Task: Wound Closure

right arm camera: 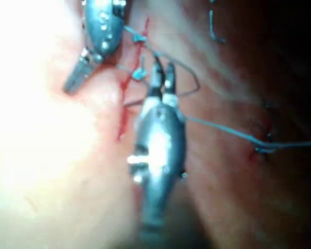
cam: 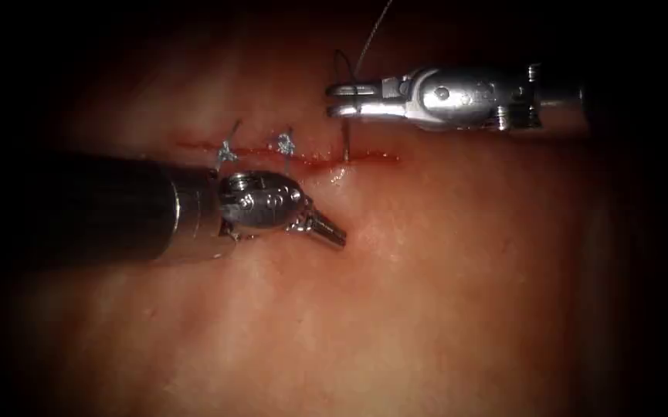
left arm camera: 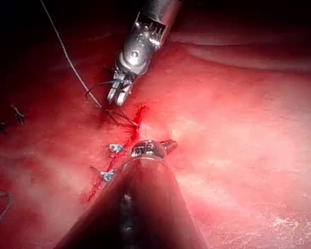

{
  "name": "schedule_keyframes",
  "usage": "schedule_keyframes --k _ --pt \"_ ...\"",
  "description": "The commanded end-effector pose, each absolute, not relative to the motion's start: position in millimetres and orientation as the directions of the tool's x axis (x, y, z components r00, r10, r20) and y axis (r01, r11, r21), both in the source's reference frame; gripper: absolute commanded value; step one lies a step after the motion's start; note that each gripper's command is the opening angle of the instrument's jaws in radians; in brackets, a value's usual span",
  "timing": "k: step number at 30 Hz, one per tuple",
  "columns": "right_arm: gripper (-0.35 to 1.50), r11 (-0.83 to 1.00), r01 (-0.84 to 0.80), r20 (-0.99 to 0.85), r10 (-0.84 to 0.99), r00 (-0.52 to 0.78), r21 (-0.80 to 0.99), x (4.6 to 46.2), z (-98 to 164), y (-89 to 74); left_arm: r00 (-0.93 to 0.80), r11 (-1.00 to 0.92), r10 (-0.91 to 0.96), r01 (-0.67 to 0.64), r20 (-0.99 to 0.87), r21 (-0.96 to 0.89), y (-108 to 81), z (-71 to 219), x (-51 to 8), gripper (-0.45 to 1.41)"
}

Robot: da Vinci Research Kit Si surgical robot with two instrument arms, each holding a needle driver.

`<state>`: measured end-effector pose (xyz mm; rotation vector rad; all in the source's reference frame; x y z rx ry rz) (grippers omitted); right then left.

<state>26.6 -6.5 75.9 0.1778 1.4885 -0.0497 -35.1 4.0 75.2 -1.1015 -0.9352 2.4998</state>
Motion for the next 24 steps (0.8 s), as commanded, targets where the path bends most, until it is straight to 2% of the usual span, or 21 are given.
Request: schedule_keyframes --k 1,24 --pt "-0.35 0.986 0.143 -0.994 0.077 0.082 0.088 27.3 76.2 -6.2 -0.681 -0.763 0.459 0.027 -0.570 -0.646 4.4 75.8 -35.6 -0.23" --pt "-0.35 0.974 0.112 -0.978 0.189 0.089 0.198 27.1 75.8 -5.1 -0.684 -0.761 0.462 0.020 -0.564 -0.649 4.3 77.1 -35.0 -0.25"
